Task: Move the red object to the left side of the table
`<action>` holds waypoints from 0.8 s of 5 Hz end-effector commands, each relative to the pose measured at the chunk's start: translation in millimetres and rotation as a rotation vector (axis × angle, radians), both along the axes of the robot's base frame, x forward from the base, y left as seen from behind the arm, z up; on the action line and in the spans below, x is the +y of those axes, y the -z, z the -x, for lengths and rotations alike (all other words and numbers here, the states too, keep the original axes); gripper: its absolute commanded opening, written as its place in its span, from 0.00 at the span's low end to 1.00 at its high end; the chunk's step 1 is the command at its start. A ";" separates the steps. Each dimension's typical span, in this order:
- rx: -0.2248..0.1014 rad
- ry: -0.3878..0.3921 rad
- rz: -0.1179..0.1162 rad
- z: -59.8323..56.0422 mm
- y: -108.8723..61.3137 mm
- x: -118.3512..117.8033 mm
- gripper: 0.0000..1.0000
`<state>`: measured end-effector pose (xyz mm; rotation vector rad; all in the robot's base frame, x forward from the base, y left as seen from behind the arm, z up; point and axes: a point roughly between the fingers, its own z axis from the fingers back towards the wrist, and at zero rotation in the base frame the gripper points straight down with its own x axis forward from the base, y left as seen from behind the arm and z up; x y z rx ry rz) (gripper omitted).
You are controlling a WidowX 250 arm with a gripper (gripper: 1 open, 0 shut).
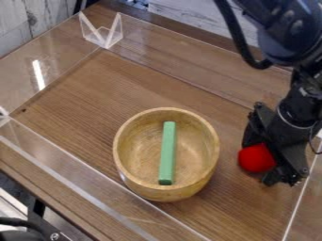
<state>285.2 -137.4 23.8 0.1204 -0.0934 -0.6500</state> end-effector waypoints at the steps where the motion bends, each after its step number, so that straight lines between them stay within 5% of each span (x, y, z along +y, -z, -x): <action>1: -0.041 -0.032 0.014 5.3 -6.3 -5.4 1.00; 4: -0.132 -0.104 0.023 12.2 -32.6 10.3 1.00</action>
